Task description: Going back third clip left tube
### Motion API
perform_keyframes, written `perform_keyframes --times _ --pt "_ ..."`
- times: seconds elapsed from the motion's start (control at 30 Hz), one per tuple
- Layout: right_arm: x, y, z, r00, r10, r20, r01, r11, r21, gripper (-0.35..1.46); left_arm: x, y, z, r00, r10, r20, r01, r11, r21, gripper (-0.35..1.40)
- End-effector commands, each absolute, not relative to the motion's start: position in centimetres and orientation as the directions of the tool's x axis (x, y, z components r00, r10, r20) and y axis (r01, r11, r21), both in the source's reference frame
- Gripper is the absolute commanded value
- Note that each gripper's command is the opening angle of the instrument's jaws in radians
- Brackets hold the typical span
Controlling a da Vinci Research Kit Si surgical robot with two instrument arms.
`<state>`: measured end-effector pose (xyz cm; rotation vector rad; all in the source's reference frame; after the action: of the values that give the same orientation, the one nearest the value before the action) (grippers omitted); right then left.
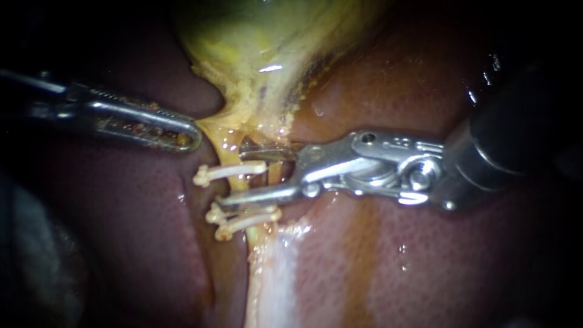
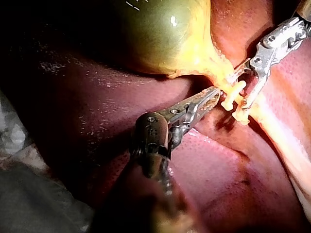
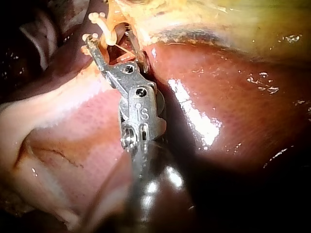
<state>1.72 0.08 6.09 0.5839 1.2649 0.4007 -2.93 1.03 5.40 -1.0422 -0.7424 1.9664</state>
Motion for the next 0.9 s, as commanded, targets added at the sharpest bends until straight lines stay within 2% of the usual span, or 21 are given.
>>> perform_keyframes --times 0.03,0.23,0.57,0.73,0.9 --pt "1.66 0.07 6.06 0.263 0.567 -0.781 0.044 0.801 0.597 0.5 -2.93 1.04 5.39 -0.365 0.837 -0.407 -0.359 -0.53 -0.768 -0.35" --pt "1.22 0.01 5.9 0.259 0.503 -0.824 0.089 0.837 0.539 0.5 -2.92 1.03 5.39 -0.365 0.837 -0.407 -0.358 -0.53 -0.768 -0.35" --pt "0.66 0.07 5.63 0.254 0.465 -0.848 0.125 0.854 0.506 0.5 -2.92 1.03 5.39 -0.365 0.837 -0.407 -0.358 -0.53 -0.768 -0.35" --pt "0.38 0.11 5.56 0.291 0.449 -0.845 0.137 0.854 0.502 0.5 -2.92 1.03 5.39 -0.365 0.837 -0.407 -0.358 -0.53 -0.768 -0.35" --pt "0.28 0.13 5.53 0.325 0.428 -0.843 0.143 0.859 0.491 0.5 -2.93 1.03 5.39 -0.365 0.837 -0.407 -0.359 -0.53 -0.768 -0.35"
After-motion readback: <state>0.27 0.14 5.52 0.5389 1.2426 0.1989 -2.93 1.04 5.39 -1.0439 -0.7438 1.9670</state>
